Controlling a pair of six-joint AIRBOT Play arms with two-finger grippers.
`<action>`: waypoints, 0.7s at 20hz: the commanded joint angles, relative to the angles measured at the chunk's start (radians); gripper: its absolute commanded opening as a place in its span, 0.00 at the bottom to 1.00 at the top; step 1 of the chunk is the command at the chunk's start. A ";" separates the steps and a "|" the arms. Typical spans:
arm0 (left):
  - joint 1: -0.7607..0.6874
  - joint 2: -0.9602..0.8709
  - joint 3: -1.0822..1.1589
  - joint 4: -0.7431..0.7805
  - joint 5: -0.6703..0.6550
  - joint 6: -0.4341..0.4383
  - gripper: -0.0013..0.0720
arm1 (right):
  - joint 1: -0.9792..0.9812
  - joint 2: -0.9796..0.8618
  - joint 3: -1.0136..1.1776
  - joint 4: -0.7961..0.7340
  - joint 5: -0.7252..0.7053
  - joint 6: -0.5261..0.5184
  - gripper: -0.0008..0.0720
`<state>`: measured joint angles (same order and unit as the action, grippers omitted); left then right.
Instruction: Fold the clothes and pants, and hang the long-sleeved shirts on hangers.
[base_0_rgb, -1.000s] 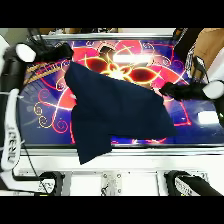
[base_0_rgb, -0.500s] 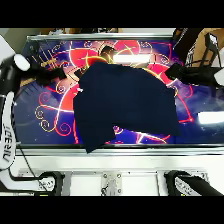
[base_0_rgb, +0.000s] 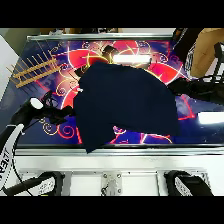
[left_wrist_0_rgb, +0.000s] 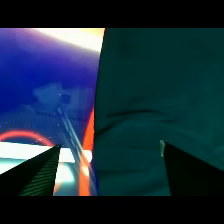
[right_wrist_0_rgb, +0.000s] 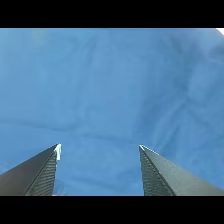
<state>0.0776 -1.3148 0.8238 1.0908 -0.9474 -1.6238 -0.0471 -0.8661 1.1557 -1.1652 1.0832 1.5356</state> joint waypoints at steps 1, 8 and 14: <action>0.001 0.005 -0.063 -0.071 0.087 0.011 0.96 | 0.001 0.020 -0.011 0.037 0.006 -0.003 0.73; -0.040 -0.075 -0.053 -0.127 0.102 0.012 0.96 | 0.001 0.020 -0.011 0.045 0.006 -0.003 0.73; -0.143 -0.077 -0.053 -0.126 0.175 -0.008 0.67 | 0.001 0.020 -0.011 0.045 0.014 0.011 0.73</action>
<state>-0.0307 -1.3888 0.7708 0.9718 -0.8013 -1.6142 -0.0467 -0.8463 1.1446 -1.1217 1.0901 1.5330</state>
